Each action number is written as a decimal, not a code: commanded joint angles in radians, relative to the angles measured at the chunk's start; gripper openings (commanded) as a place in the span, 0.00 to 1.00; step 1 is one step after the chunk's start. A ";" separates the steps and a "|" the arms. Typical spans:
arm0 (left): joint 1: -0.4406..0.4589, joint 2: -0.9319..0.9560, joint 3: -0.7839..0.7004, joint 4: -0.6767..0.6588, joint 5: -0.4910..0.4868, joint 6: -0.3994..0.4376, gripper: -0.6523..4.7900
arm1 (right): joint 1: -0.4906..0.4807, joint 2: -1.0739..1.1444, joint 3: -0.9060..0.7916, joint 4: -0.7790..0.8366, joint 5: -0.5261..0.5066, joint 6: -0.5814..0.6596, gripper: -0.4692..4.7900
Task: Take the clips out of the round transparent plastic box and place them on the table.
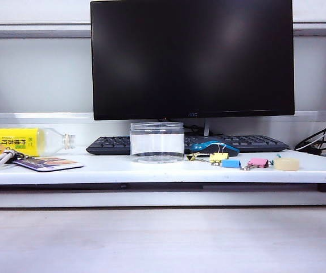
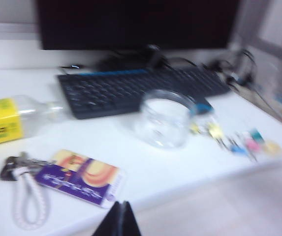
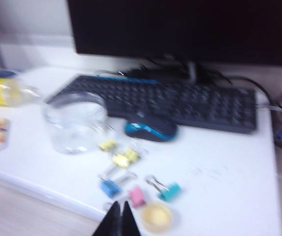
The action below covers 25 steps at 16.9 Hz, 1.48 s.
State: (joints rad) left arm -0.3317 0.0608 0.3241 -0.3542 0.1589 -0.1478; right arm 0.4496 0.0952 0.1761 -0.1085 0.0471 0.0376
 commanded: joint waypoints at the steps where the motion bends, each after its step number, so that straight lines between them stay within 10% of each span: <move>1: 0.000 0.001 -0.038 0.082 -0.055 -0.029 0.11 | 0.000 0.000 -0.026 0.021 0.026 0.009 0.09; 25: 0.000 0.001 -0.319 0.196 -0.086 0.016 0.11 | 0.002 0.005 -0.167 -0.073 0.108 0.037 0.09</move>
State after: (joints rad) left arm -0.3317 0.0608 0.0071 -0.1493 0.0788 -0.1467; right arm 0.4503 0.1005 0.0097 -0.1719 0.1558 0.0776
